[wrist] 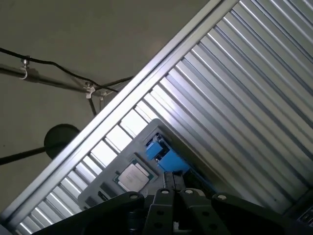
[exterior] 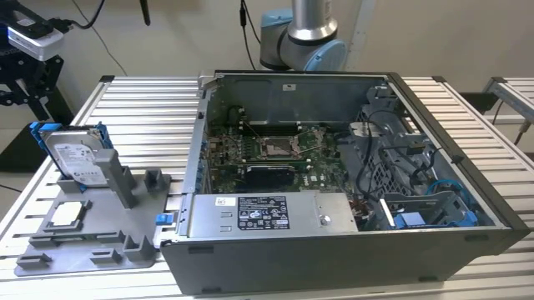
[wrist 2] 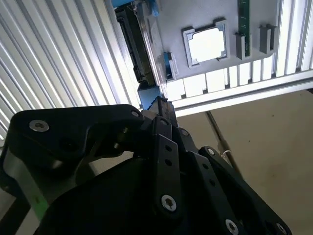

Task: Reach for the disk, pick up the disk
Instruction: 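Pick up the disk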

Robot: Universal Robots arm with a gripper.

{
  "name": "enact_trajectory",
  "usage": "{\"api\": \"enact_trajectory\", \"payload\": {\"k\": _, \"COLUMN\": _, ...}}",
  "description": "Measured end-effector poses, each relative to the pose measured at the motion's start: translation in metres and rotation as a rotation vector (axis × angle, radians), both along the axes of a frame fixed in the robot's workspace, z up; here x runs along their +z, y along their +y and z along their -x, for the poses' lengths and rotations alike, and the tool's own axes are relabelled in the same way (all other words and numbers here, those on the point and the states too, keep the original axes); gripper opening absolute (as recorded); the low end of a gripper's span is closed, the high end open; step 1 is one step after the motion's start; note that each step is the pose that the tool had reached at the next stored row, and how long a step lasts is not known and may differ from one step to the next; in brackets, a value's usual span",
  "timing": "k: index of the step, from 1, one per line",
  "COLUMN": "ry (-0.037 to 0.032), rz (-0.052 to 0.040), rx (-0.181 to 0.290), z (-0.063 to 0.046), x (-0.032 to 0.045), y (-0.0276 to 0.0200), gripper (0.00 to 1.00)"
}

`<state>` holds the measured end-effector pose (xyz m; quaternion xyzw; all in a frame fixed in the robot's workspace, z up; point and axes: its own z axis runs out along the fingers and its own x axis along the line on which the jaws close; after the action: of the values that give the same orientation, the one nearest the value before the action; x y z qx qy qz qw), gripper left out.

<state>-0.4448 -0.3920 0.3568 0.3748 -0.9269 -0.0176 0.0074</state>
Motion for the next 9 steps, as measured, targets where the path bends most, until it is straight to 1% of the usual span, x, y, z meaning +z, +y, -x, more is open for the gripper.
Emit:
{"api": "enact_trajectory", "payload": {"k": 6, "ry": 0.0, "rz": 0.0, "rx": 0.009, "z": 0.0, "x": 0.0, "y": 0.0, "gripper": 0.0}}
{"api": "enact_trajectory", "payload": {"k": 8, "ry": 0.0, "rz": 0.0001, "rx": 0.023, "z": 0.0, "x": 0.0, "y": 0.0, "gripper": 0.0}}
{"api": "enact_trajectory", "payload": {"k": 9, "ry": -0.0001, "rz": 0.0, "rx": 0.041, "z": 0.0, "x": 0.0, "y": 0.0, "gripper": 0.0}}
